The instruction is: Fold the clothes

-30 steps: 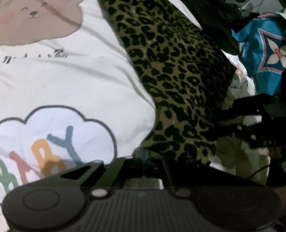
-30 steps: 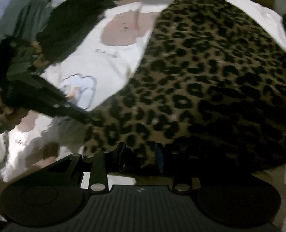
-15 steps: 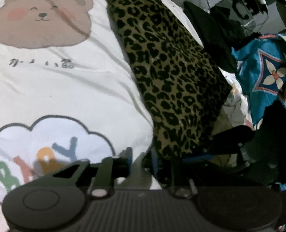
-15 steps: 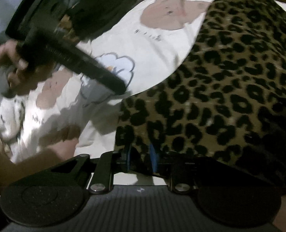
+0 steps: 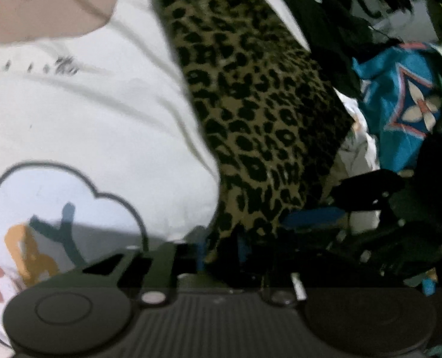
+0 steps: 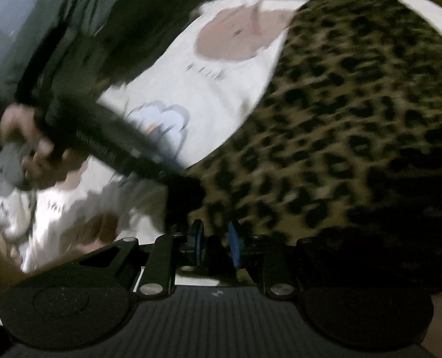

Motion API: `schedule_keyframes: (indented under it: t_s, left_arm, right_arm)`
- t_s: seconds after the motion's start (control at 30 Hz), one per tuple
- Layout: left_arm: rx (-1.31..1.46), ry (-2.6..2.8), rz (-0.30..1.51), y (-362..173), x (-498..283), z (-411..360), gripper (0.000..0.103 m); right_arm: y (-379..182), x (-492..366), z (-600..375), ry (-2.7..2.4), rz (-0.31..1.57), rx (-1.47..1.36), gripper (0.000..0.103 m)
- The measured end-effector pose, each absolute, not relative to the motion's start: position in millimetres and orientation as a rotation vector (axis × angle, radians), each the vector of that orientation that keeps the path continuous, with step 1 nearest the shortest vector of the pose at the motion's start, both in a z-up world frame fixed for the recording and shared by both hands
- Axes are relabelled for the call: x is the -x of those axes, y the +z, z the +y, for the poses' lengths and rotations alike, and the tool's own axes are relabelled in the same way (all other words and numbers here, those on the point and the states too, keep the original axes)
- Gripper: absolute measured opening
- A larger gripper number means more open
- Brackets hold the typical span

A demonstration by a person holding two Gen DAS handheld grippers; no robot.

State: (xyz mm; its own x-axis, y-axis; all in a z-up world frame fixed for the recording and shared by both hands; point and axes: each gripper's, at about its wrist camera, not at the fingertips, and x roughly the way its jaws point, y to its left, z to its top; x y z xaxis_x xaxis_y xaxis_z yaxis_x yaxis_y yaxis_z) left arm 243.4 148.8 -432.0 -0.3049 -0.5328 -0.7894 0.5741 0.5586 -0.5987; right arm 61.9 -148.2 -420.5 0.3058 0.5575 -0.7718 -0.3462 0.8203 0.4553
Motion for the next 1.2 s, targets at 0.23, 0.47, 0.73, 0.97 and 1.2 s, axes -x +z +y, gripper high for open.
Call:
schedule_keyframes:
  t_s: [0.23,0.47,0.73,0.97,1.2]
  left_arm:
    - [-0.012,-1.093,1.532,-428,-244,151,0.012]
    - [0.036,-1.085,1.557,-432,-245,152,0.025]
    - [0.077,-1.090,1.605,-437,-238,153,0.029]
    - [0.098,-1.094,1.634,-444,-228,150,0.030]
    - [0.132,-1.090,1.660,-451,-222,149,0.038]
  right_arm:
    - [-409,-77,-218,0.331,1.035,-0.232,0.030]
    - [-406,-78,-300,0.020,0.984,-0.210,0.030]
    - [-415,-75,-349,-0.124,0.987,-0.223,0.032]
    - [-429,-77,-361,-0.119,1.029,-0.257,0.038]
    - [-441,-79,-379,-0.044,1.084,-0.360,0.044]
